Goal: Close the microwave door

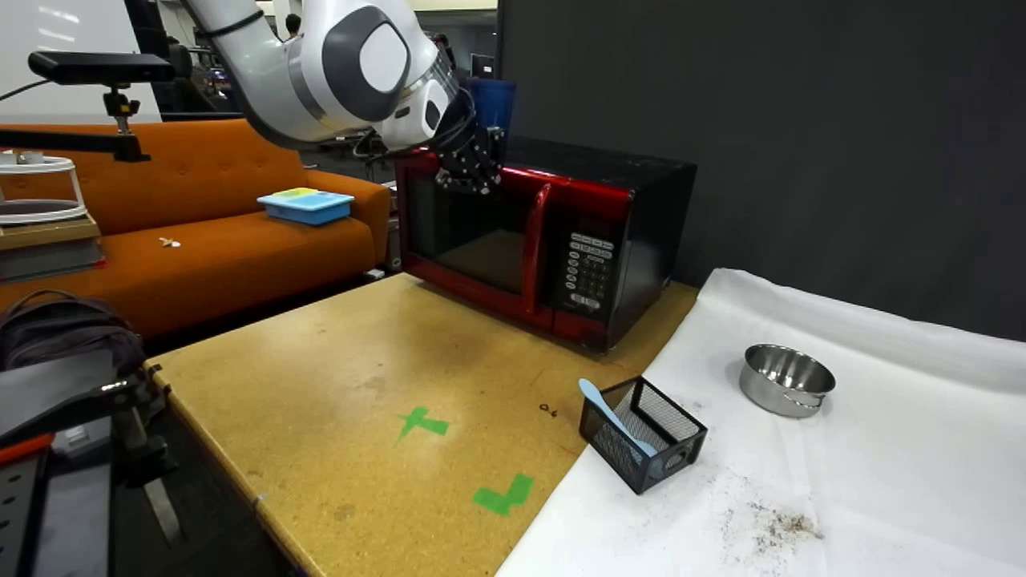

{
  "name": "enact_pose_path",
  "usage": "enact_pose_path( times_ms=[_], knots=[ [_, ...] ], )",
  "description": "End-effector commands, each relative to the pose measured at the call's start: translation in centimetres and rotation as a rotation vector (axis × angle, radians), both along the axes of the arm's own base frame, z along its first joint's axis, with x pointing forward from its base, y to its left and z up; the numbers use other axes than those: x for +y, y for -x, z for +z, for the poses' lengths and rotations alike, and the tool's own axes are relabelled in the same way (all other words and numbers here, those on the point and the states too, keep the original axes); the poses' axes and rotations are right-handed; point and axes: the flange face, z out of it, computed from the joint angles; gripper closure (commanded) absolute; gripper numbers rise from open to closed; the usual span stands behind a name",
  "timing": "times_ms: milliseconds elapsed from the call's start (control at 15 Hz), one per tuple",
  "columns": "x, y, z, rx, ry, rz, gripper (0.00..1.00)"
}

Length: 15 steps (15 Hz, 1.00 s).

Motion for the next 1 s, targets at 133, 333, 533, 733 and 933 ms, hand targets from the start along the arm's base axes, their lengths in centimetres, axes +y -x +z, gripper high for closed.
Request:
enact_pose_path(
  times_ms=[133,333,533,733,933],
  knots=[
    [-2.2,5.6,3.6,0.151,-0.023,0.0,1.0],
    [-3.4,8.1,5.3,0.24,-0.022,0.004,1.0],
    [-4.0,9.8,7.1,0.331,-0.014,0.021,1.0],
    [-4.5,10.7,9.0,0.395,-0.009,0.043,1.0],
    [-5.0,11.3,10.3,0.433,-0.004,0.058,1.0]
  ],
)
